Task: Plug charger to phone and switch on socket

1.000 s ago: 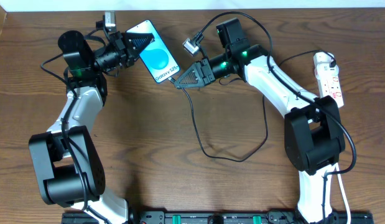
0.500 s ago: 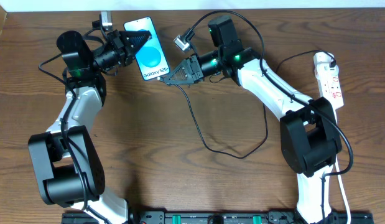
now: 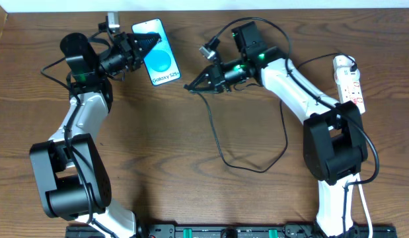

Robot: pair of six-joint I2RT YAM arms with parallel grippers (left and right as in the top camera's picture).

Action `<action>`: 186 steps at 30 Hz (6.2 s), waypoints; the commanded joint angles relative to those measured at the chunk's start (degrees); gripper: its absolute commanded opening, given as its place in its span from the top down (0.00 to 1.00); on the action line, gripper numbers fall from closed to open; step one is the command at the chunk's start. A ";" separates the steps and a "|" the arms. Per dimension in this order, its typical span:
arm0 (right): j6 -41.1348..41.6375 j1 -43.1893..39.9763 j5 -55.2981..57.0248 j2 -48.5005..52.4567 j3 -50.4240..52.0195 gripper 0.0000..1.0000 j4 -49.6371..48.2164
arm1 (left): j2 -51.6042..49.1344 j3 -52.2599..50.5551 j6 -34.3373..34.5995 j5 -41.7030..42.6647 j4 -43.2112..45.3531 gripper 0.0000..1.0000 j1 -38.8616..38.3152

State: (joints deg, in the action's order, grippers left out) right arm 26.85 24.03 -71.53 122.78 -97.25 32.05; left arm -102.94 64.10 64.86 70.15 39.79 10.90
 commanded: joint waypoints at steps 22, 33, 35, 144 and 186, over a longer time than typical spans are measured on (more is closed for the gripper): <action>-3.13 7.82 54.88 3.93 -0.37 0.66 14.27 | 1.73 0.09 4.42 -7.67 -0.68 0.93 0.46; -0.70 8.20 49.05 4.00 -0.31 0.59 14.88 | 1.73 0.09 2.45 -8.24 -5.31 0.93 0.46; -0.52 8.74 49.03 4.02 0.00 0.60 14.47 | 1.73 0.09 2.43 -8.85 -7.10 0.93 0.46; 13.81 5.81 9.11 -12.52 8.50 0.99 -29.97 | 1.73 0.09 21.86 -12.31 17.29 0.93 -0.11; 12.98 4.92 10.05 -12.52 8.50 0.99 -28.94 | 1.73 0.09 21.35 -4.11 17.31 0.93 -1.36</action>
State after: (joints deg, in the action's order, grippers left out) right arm 40.32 29.69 -63.33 110.39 -88.58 3.95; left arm -102.94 63.61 86.80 60.14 56.42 9.98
